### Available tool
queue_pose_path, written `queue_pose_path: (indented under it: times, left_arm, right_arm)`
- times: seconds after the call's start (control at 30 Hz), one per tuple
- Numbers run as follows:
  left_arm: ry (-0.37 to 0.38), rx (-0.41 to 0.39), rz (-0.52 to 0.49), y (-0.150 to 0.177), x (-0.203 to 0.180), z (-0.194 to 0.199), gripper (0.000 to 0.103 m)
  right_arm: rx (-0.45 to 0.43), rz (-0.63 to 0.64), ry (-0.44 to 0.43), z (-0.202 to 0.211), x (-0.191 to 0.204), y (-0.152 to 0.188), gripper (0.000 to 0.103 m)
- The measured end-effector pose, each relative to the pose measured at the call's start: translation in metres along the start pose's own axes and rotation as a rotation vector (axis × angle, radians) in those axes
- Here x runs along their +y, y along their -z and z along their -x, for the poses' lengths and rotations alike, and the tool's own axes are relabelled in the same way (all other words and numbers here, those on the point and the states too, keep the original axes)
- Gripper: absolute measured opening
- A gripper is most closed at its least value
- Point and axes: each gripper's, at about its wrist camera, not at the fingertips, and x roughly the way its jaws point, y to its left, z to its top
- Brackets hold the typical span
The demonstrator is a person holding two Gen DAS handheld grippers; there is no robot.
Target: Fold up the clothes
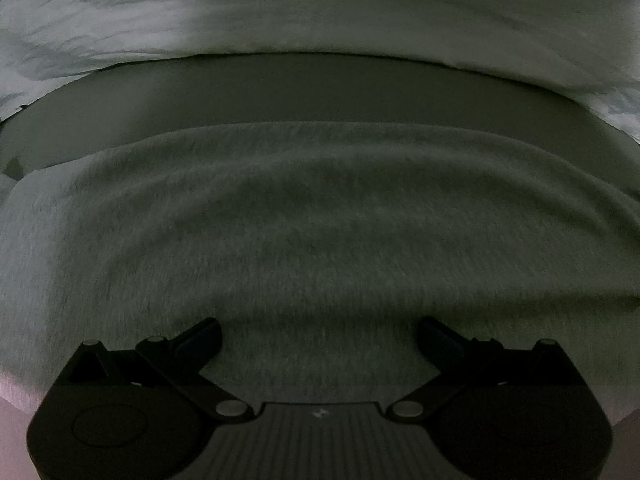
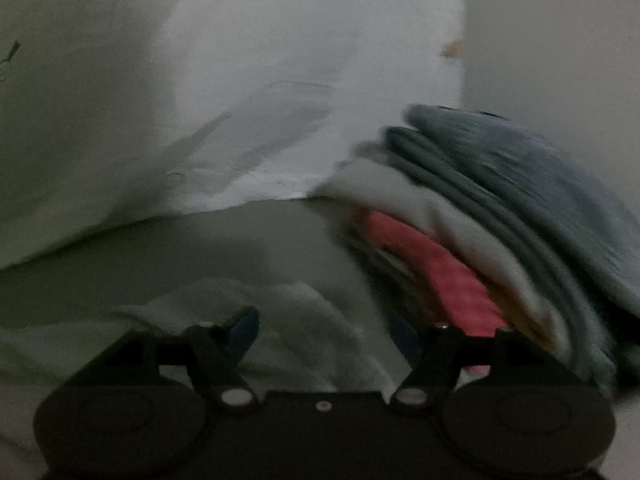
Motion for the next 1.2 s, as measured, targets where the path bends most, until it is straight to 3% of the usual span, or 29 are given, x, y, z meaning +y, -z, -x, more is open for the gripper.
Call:
queue_pose_path:
  times: [0.1, 0.17, 0.2, 0.27, 0.37, 0.43, 0.53, 0.63, 0.87, 0.93, 1.1, 1.2]
  left_arm:
    - [-0.001, -0.010, 0.000, 0.001, 0.001, -0.001, 0.103]
    - [-0.003, -0.018, 0.002, 0.002, 0.000, -0.001, 0.103]
    - [-0.003, -0.020, 0.001, 0.002, 0.000, -0.001, 0.103]
    - [-0.002, -0.022, 0.000, 0.004, 0.001, -0.002, 0.103]
    - [0.000, -0.023, -0.002, 0.003, 0.002, -0.002, 0.103]
    - [0.001, -0.029, -0.002, 0.005, 0.002, -0.002, 0.103]
    - [0.001, -0.052, -0.004, 0.009, 0.004, -0.001, 0.103]
    - [0.002, -0.070, -0.004, 0.012, 0.004, 0.000, 0.103]
    - [0.026, -0.082, -0.025, 0.014, 0.007, 0.002, 0.103]
    - [0.080, -0.078, -0.034, 0.015, 0.016, 0.006, 0.103]
    - [0.331, -0.104, 0.032, 0.037, 0.081, 0.039, 0.103]
    - [0.340, -0.175, 0.092, 0.061, 0.138, 0.063, 0.098]
  right_arm:
    - [0.012, -0.014, -0.004, -0.028, 0.002, -0.007, 0.073]
    - [0.072, 0.021, 0.049, -0.053, 0.006, 0.002, 0.026]
    - [0.094, 0.040, 0.089, -0.064, 0.008, 0.005, 0.030]
    - [0.078, 0.056, 0.142, -0.071, 0.011, 0.005, 0.027]
    - [0.033, 0.112, 0.266, -0.066, 0.019, -0.004, 0.027]
    - [0.004, 0.143, 0.293, -0.055, 0.022, -0.010, 0.029]
    - [-0.004, 0.138, 0.248, -0.031, 0.030, -0.012, 0.042]
    - [0.040, 0.115, 0.146, 0.002, 0.047, 0.003, 0.047]
    - [0.205, 0.165, -0.073, 0.094, 0.132, 0.078, 0.047]
    - [0.220, 0.180, -0.093, 0.120, 0.156, 0.094, 0.047]
    - [0.227, 0.247, -0.163, 0.181, 0.215, 0.121, 0.047]
    - [0.189, 0.337, -0.193, 0.212, 0.252, 0.135, 0.050]
